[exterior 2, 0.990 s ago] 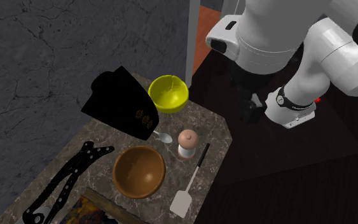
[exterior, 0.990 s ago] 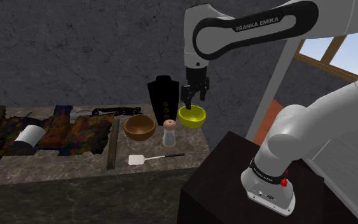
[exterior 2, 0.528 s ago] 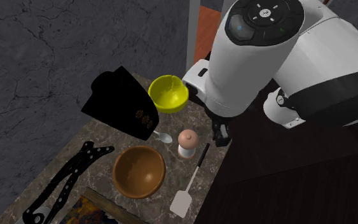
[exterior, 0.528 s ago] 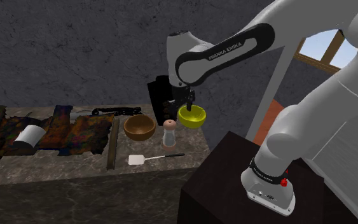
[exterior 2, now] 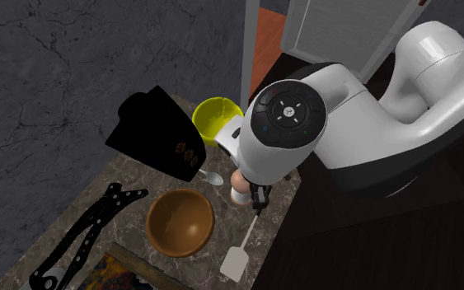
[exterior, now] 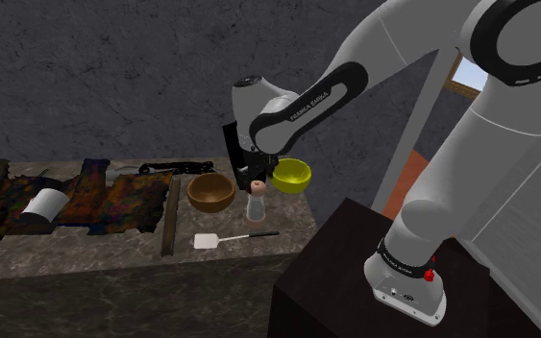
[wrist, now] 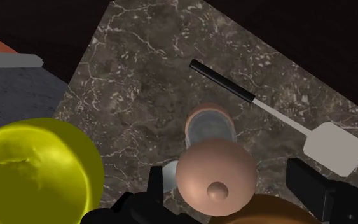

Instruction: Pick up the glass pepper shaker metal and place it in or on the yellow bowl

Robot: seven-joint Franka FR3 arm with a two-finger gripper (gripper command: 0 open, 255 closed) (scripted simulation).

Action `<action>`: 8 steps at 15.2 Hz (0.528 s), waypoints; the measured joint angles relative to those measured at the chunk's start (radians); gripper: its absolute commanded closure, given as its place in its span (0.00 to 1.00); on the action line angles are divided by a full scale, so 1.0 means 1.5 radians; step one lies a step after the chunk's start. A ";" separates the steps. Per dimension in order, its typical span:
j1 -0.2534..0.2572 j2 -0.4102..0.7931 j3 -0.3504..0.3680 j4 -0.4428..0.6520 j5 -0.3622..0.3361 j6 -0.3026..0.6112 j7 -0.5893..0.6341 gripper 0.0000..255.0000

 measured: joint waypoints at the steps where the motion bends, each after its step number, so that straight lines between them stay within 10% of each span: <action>1: -0.001 0.007 0.000 -0.002 -0.005 0.009 0.003 0.00; 8: -0.007 0.045 -0.001 -0.018 -0.031 0.060 0.023 0.00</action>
